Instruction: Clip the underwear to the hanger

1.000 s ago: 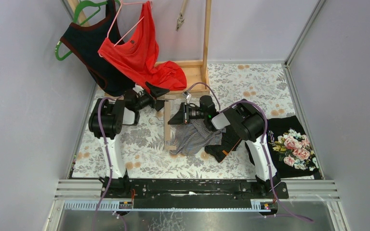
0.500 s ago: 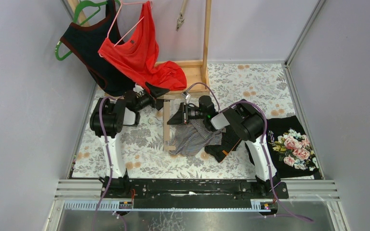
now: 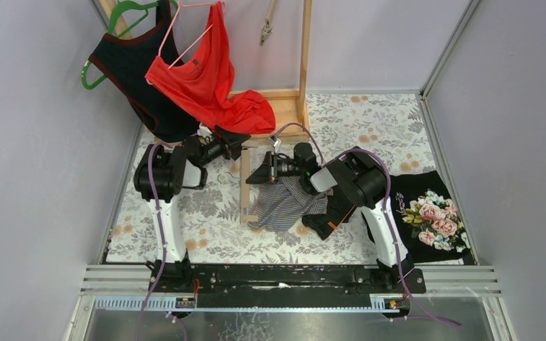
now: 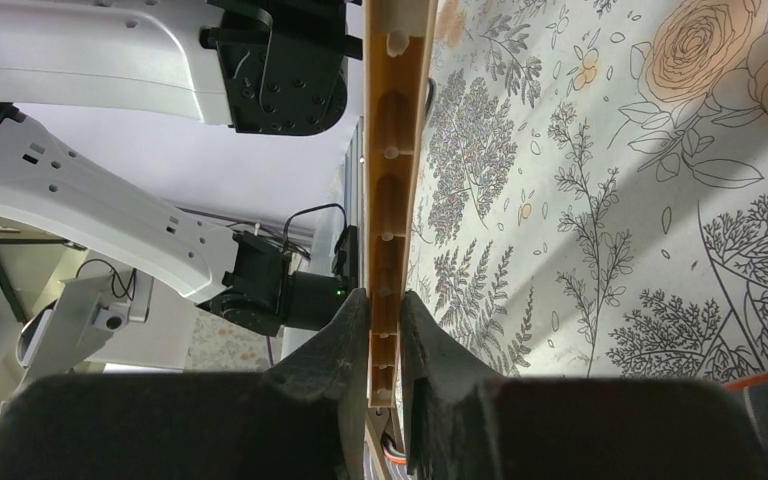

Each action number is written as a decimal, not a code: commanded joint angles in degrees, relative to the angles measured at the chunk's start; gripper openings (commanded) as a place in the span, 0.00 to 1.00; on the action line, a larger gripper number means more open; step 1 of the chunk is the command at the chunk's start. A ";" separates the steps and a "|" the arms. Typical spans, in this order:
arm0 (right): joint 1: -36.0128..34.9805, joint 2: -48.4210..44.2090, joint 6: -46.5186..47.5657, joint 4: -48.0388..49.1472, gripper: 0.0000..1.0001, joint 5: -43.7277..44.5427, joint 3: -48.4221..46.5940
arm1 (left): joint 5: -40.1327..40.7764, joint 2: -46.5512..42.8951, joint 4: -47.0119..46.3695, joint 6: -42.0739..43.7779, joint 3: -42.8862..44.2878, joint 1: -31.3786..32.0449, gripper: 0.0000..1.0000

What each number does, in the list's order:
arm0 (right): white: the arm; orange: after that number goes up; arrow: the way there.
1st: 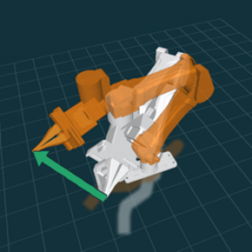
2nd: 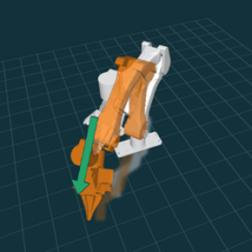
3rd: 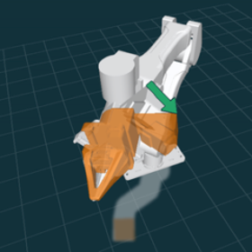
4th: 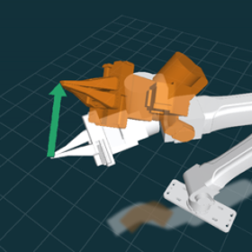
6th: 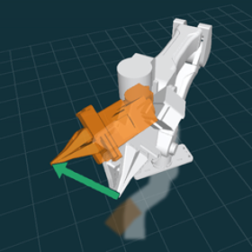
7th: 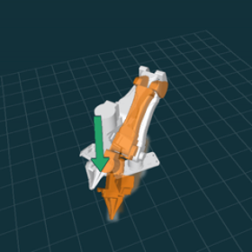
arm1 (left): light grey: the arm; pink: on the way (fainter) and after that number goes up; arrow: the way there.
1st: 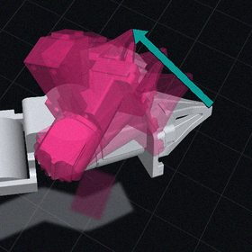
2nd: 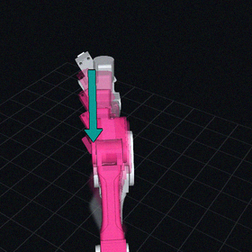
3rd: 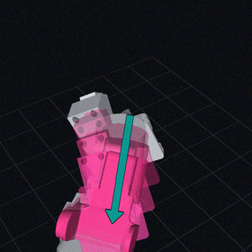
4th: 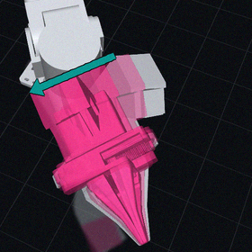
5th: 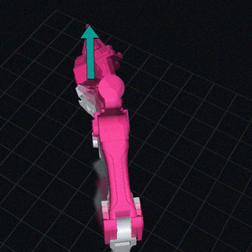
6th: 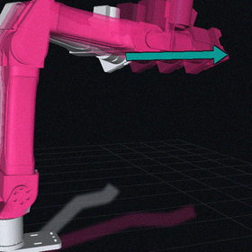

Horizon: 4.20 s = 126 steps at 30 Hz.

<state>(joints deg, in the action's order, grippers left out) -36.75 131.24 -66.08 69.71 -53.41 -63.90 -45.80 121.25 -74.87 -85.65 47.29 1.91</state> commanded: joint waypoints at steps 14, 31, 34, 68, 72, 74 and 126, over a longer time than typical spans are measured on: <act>-0.60 1.79 -4.78 8.02 0.07 -0.47 -2.81 | -0.60 2.91 -15.10 -2.96 -2.40 0.37 0.47; -0.60 2.33 -5.33 8.97 0.08 -0.64 -2.78 | -1.14 3.37 -16.09 -3.12 -2.39 0.45 0.25; -0.58 2.22 -5.44 9.28 0.16 -0.73 -2.56 | -1.26 3.28 -16.26 -3.08 -2.52 0.38 0.19; 8.12 -15.92 28.05 -24.71 0.49 11.09 3.68 | -7.93 4.68 -16.58 -3.14 -0.30 0.13 0.00; 8.02 -18.49 41.77 -41.82 0.52 19.55 -0.51 | -7.69 5.28 -16.45 -3.60 -0.35 -0.23 0.00; 8.09 -18.42 45.62 -46.81 0.54 21.68 -1.99 | -7.60 5.47 -16.51 -3.81 -0.33 -0.23 0.00; 6.80 -4.66 47.43 -54.18 0.52 17.70 -18.83 | -8.13 5.94 -16.45 -4.00 -1.13 -0.63 0.04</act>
<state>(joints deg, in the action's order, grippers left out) -29.23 125.86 -18.46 15.86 -34.15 -80.09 -52.58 126.04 -87.02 -88.90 45.93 1.45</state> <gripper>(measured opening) 0.524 0.324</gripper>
